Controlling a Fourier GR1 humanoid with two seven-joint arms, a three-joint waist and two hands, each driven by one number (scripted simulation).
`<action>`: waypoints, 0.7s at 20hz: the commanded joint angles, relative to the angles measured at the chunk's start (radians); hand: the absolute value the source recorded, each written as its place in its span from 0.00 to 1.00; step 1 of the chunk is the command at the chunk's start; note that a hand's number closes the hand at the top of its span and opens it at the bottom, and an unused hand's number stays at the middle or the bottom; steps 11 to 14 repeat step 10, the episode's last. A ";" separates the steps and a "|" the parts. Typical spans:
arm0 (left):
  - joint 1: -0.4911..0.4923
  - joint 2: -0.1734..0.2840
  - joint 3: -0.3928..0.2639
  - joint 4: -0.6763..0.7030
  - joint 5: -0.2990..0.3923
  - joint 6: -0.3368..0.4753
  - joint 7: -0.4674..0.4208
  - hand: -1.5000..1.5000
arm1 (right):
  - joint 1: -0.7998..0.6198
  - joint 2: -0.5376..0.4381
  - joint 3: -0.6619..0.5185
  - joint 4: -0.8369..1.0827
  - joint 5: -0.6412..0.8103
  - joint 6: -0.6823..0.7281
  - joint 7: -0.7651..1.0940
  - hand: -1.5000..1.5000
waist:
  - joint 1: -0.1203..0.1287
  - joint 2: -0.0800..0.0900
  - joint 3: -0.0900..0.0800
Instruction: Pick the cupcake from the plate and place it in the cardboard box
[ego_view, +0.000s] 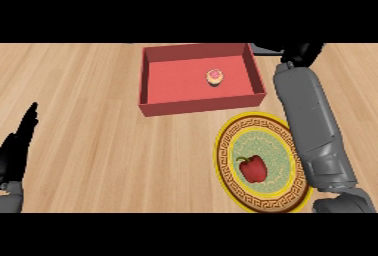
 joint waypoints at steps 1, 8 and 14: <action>-0.008 0.022 0.036 0.029 0.015 -0.010 -0.001 0.50 | 0.167 0.024 0.068 -0.222 0.016 0.072 0.073 0.00 | -0.027 -0.008 -0.001; -0.014 0.017 0.032 0.006 0.003 -0.001 0.002 0.50 | 0.454 -0.023 0.155 -0.654 0.023 0.325 0.227 0.00 | -0.034 -0.008 -0.001; 0.029 0.010 0.027 -0.013 -0.006 0.001 -0.004 0.50 | 0.569 -0.014 0.195 -0.791 0.010 0.396 0.239 0.00 | -0.026 -0.006 -0.001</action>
